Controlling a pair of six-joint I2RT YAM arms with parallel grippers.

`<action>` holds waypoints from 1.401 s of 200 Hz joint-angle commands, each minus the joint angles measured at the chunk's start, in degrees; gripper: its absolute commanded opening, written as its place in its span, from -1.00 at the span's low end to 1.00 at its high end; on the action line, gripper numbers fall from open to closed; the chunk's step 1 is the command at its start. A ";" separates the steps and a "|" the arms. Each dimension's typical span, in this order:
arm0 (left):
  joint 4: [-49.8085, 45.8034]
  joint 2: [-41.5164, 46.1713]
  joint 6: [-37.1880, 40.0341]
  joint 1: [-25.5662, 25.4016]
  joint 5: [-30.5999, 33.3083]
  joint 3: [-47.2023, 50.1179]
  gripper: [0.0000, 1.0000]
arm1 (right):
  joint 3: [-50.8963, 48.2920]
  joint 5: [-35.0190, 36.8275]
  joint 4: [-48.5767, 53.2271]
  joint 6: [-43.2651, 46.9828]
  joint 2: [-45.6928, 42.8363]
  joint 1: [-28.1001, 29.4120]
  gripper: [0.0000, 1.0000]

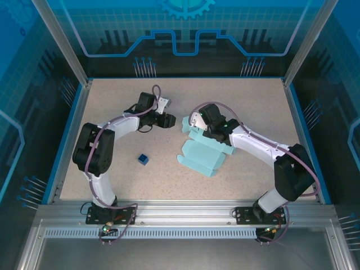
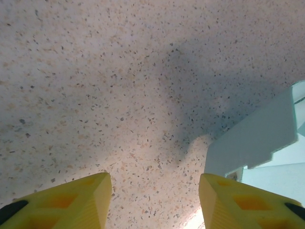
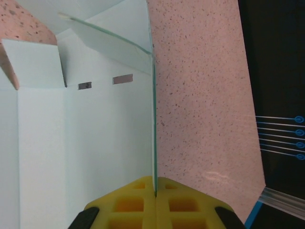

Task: Fold the paper box

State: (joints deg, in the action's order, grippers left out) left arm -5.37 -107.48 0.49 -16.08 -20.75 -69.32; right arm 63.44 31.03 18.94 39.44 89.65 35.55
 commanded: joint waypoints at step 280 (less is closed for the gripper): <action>0.85 -7.91 7.21 -2.50 -21.52 -4.00 0.03 | -10.17 3.42 -16.23 8.55 -3.25 0.84 -1.00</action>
State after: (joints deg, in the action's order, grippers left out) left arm -6.11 -118.32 4.93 -18.06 -38.94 -73.71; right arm 54.30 34.09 4.38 47.42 87.70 36.34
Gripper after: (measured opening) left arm 0.515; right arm 0.052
